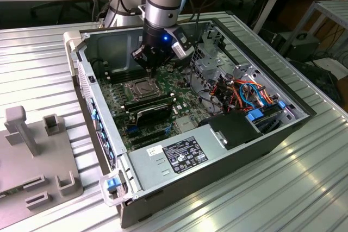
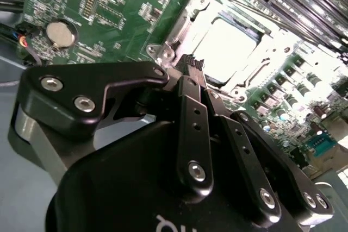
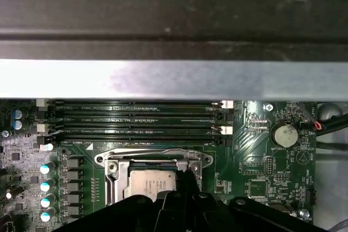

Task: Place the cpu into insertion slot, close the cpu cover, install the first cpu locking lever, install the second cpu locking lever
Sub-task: 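Install the second cpu locking lever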

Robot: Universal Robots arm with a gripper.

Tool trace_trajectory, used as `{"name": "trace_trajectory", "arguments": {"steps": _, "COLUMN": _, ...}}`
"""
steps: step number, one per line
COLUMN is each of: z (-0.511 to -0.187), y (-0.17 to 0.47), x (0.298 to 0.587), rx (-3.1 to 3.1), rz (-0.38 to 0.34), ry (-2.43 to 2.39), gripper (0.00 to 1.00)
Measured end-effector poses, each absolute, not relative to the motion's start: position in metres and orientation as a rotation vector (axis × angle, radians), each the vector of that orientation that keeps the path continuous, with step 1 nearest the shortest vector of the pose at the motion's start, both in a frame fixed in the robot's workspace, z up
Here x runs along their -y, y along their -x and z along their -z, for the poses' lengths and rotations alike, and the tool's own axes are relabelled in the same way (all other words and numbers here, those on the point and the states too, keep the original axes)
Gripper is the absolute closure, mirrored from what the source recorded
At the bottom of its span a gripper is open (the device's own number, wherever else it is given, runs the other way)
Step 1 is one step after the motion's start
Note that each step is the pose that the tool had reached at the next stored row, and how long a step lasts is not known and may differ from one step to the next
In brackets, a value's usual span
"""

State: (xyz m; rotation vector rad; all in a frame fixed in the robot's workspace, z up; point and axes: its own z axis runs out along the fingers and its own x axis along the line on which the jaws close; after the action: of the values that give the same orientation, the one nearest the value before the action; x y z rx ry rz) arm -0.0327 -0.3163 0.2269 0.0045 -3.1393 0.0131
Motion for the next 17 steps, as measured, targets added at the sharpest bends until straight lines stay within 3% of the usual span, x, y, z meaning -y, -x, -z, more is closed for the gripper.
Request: {"name": "trace_trajectory", "arguments": {"steps": 17, "z": -0.227, "y": 0.032, "x": 0.331, "rx": 3.139, "rz": -0.013, "ry": -0.004, "gripper": 0.89}}
